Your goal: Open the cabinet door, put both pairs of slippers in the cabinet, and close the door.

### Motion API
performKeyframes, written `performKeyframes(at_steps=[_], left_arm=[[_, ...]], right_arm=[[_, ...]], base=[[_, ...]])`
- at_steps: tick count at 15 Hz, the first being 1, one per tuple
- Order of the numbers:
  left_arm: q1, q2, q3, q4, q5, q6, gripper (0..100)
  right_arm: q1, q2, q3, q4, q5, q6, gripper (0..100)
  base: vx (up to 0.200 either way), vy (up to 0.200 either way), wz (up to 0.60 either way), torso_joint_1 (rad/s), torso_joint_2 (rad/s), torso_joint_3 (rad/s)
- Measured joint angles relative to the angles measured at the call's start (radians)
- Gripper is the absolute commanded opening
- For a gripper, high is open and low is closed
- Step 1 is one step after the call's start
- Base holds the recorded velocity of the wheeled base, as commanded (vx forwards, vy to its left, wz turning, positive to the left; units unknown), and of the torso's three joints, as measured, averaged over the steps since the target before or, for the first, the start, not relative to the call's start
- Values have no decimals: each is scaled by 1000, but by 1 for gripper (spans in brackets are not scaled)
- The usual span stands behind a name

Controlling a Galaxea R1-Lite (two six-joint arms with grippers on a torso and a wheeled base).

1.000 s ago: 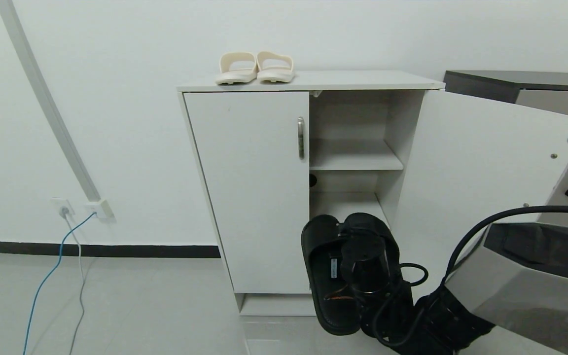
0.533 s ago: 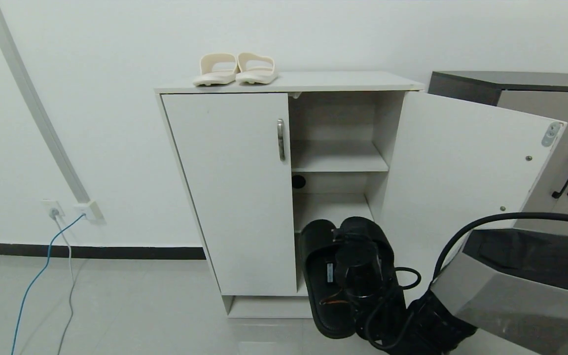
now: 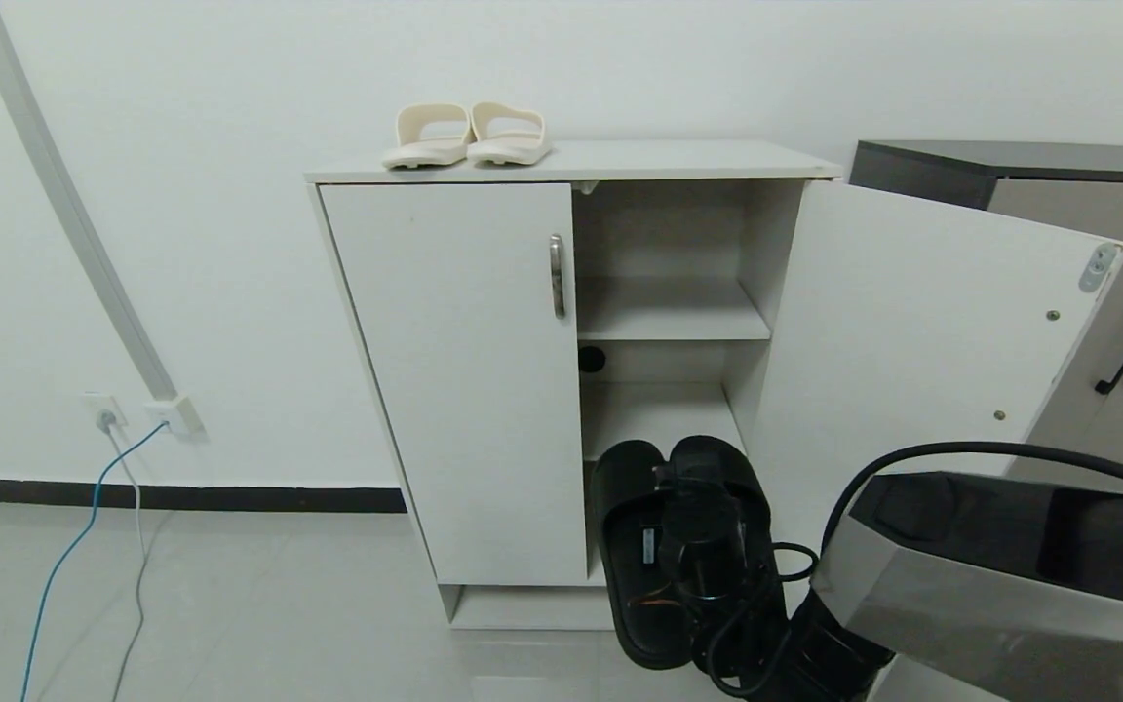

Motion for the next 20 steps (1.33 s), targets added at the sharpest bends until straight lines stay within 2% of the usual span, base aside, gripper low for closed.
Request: performKeyframes(at_steps=[13, 20], left_arm=[[1, 0, 0, 0, -4, 4, 0], [0, 0, 0, 0, -4, 3, 0]], right_arm=[[-14, 87, -62, -55, 3, -10, 0], [-33, 136, -111, -53, 3, -17, 0]], base=[[0, 0, 0, 0, 0, 0], [0, 0, 0, 2, 3, -170]])
